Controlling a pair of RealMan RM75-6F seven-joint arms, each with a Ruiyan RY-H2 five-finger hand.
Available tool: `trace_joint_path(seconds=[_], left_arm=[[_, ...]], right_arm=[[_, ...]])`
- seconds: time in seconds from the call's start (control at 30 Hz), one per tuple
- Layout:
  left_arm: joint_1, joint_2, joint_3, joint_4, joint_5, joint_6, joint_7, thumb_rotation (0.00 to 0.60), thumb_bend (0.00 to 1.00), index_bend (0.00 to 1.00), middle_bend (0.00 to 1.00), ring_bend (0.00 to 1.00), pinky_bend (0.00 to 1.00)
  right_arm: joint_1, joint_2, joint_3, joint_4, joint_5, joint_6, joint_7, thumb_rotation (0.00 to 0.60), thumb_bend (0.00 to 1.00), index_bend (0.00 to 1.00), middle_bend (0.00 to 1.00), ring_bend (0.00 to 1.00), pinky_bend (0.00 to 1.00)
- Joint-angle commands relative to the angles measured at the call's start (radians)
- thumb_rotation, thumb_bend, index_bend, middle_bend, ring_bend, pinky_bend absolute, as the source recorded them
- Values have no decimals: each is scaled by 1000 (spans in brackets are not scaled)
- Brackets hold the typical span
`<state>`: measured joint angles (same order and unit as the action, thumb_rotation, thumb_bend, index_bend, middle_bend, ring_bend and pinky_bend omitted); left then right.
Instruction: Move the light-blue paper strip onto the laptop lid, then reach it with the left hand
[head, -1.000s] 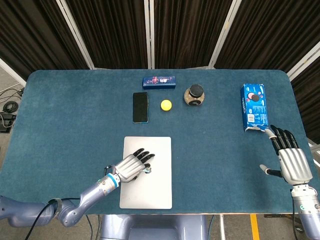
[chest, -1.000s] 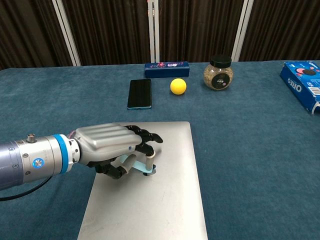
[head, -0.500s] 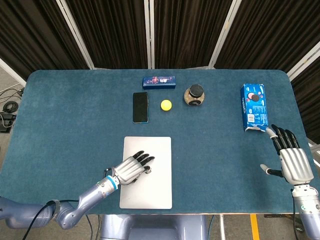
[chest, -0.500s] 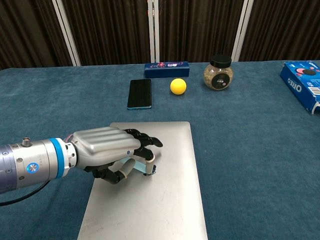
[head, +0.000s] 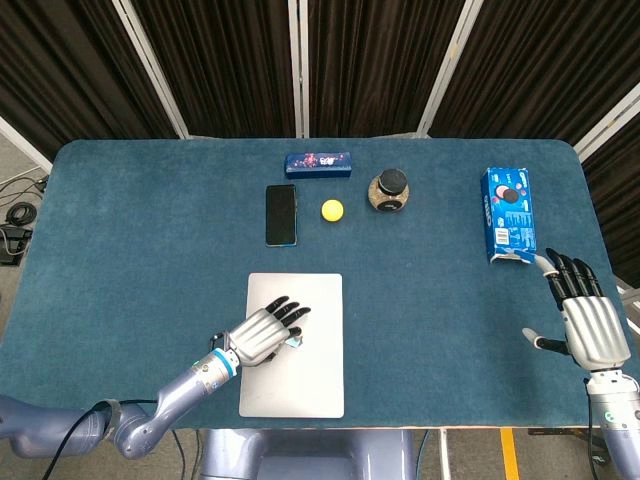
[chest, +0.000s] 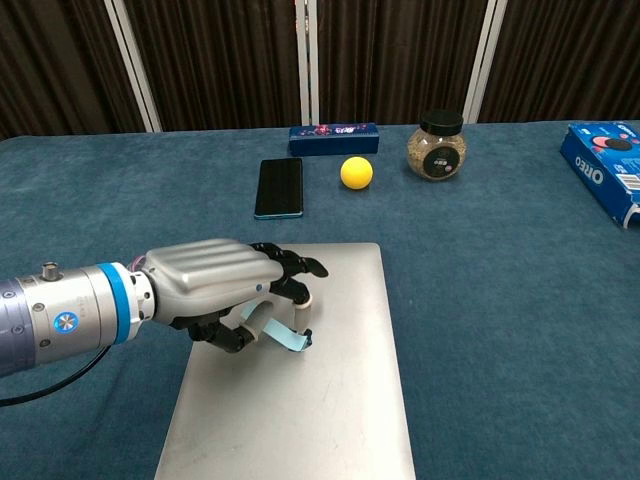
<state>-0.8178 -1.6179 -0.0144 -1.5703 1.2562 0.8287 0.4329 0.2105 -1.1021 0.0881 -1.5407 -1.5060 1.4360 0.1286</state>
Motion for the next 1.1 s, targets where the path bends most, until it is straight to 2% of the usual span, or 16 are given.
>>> trace_joint_path(seconds=[0.03, 0.7, 1.1], left_arm=[[-3, -2, -4, 7, -7, -1, 4, 600, 917, 342, 0, 0, 0], [-12, -46, 15, 47, -29, -27, 30, 600, 917, 342, 0, 0, 0], [-8, -18, 13, 6, -6, -5, 20, 600, 918, 342, 0, 0, 0]], right_arm=[[0, 0, 0, 0, -1, -1, 0, 600, 0, 0, 0, 0, 0], [-4, 1, 8, 2, -1, -4, 4, 600, 0, 0, 0, 0, 0], [-7, 4, 11, 2, -4, -1, 11, 600, 0, 0, 0, 0, 0]])
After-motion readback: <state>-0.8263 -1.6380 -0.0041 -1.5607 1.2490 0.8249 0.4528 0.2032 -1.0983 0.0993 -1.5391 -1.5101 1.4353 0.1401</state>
